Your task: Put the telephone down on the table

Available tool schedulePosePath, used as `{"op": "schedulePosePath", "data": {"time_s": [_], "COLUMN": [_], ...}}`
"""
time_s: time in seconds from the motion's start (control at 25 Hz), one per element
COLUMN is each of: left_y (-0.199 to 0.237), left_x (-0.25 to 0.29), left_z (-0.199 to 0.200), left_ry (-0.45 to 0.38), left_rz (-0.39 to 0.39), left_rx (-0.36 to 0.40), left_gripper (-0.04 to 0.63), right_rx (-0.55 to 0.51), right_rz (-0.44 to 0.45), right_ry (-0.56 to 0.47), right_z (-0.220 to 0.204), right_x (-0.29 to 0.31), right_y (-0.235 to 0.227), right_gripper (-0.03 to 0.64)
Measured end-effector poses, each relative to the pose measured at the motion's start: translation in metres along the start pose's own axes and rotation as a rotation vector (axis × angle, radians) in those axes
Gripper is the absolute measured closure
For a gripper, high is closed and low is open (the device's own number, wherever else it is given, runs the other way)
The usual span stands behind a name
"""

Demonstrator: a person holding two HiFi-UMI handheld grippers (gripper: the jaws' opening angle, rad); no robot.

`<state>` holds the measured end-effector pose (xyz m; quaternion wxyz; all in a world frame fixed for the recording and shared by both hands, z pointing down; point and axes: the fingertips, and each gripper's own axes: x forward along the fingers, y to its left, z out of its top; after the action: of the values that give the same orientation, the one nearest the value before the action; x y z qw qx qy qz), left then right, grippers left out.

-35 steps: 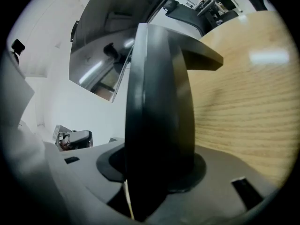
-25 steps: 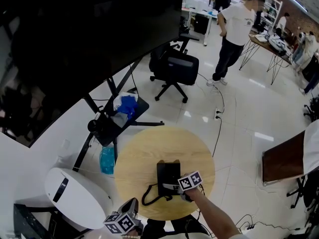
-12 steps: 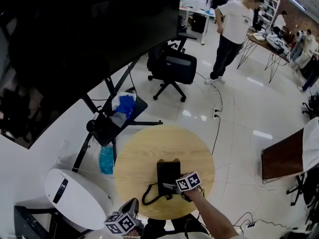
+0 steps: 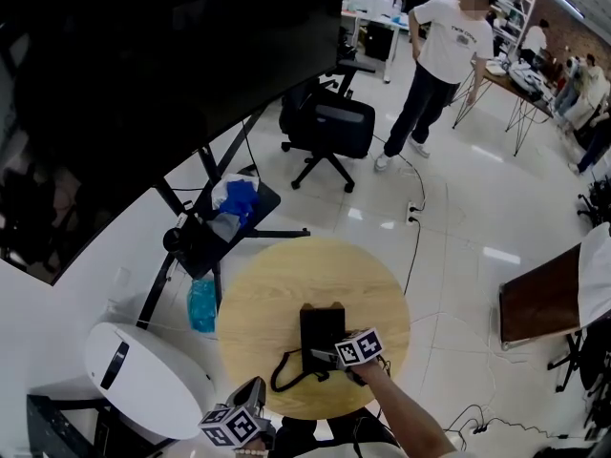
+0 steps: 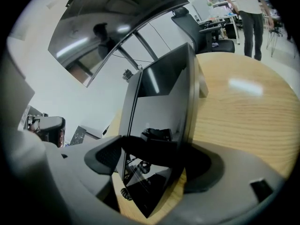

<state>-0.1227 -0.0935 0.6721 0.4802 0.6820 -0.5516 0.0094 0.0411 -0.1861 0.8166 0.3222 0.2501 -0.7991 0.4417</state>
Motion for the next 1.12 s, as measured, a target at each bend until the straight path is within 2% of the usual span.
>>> {"op": "schedulePosePath", "data": {"time_s": [0.72,0.92,1.12], "left_y": [-0.005,-0.002,-0.004], "left_x": [0.002,0.002,0.002], "left_z": [0.007,0.009,0.01], "left_ry": [-0.001,0.002,0.001], "left_rz": [-0.01,-0.014,-0.026], "left_rx": [0.006,0.011,0.017], "left_gripper": [0.611,0.611,0.611], "right_rx": [0.009,-0.003,-0.049], "right_rz": [-0.047,-0.088,-0.19], "right_ry": [-0.004,-0.01,-0.011], "right_z": [-0.003,-0.002,0.0], "right_x": [-0.007,-0.007,-0.013], "right_y": [-0.006,-0.011,-0.017], "right_gripper": [0.183,0.166,0.121]}}
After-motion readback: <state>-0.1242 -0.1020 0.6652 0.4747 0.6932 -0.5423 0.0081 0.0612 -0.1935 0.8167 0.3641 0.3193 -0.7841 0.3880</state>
